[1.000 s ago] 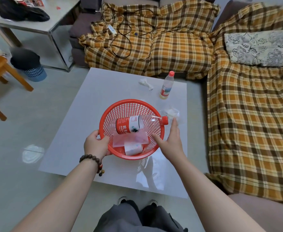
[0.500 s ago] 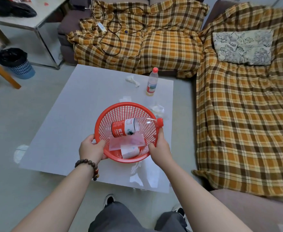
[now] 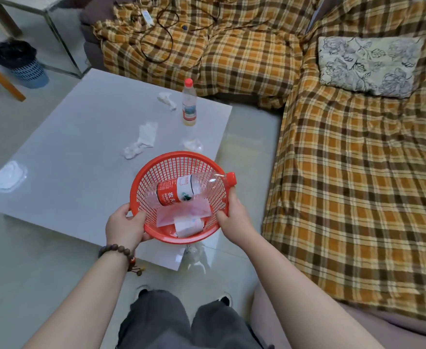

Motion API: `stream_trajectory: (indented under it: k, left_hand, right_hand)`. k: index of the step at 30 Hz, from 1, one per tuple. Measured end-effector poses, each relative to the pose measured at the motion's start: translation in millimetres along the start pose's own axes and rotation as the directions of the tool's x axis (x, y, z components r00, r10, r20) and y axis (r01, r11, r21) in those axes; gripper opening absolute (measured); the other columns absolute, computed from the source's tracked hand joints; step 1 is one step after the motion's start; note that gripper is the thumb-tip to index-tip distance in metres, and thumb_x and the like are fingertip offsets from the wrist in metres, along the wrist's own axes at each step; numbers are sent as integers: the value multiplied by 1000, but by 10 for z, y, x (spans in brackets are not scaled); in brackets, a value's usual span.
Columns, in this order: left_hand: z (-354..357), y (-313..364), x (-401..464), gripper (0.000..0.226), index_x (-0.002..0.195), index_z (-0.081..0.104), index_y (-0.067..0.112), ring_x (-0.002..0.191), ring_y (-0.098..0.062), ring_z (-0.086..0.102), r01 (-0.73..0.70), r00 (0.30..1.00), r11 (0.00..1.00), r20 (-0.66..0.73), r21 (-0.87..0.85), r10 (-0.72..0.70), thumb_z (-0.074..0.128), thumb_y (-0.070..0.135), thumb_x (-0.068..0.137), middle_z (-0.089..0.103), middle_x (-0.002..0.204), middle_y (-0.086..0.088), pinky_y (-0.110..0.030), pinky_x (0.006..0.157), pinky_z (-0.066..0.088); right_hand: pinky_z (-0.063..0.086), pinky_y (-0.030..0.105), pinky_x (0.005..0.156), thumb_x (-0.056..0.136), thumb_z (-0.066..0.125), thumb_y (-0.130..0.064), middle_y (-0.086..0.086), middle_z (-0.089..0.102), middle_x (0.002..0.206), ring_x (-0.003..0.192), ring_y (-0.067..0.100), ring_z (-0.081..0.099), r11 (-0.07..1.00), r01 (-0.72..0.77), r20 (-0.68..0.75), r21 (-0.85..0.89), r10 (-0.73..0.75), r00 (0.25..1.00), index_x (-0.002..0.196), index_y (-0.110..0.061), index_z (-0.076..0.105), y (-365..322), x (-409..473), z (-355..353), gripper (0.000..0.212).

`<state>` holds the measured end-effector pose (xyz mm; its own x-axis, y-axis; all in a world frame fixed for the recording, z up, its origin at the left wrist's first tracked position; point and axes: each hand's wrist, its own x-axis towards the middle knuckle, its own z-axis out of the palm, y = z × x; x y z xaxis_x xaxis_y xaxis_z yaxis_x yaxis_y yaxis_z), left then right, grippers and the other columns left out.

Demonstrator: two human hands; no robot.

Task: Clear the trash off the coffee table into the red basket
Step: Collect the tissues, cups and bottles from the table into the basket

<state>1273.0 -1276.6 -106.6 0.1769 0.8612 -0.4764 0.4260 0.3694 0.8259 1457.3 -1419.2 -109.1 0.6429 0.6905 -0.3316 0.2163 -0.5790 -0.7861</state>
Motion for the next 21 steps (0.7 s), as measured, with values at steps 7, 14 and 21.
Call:
stream_trajectory:
  k: [7,14,21]
  left_hand:
    - [162,57,-133,10,83,64,26,58,-20,73,13,995,1000,-103,0,-13,62,19,90,74,70,2,-33,47,58]
    - [296,157,88,15,81,63,28,58,-19,73,29,981,999,-189,-46,-37,61,16,90,73,73,2,-34,47,58]
    - [463,390,670,13,79,66,25,56,-18,72,47,963,986,-254,-160,-87,62,16,87,74,67,3,-35,47,58]
  right_hand:
    - [44,32,78,85,46,-7,14,54,120,99,29,55,999,36,79,35,-39,996,150,-28,-5,139,153,-125,86]
    - [37,22,65,83,46,-7,7,50,104,84,22,50,996,92,128,-7,-91,988,148,-35,-8,29,619,-166,89]
    - [40,27,78,84,46,-6,11,53,115,94,24,52,978,194,195,-71,-177,965,149,-29,-7,-353,1448,-190,88]
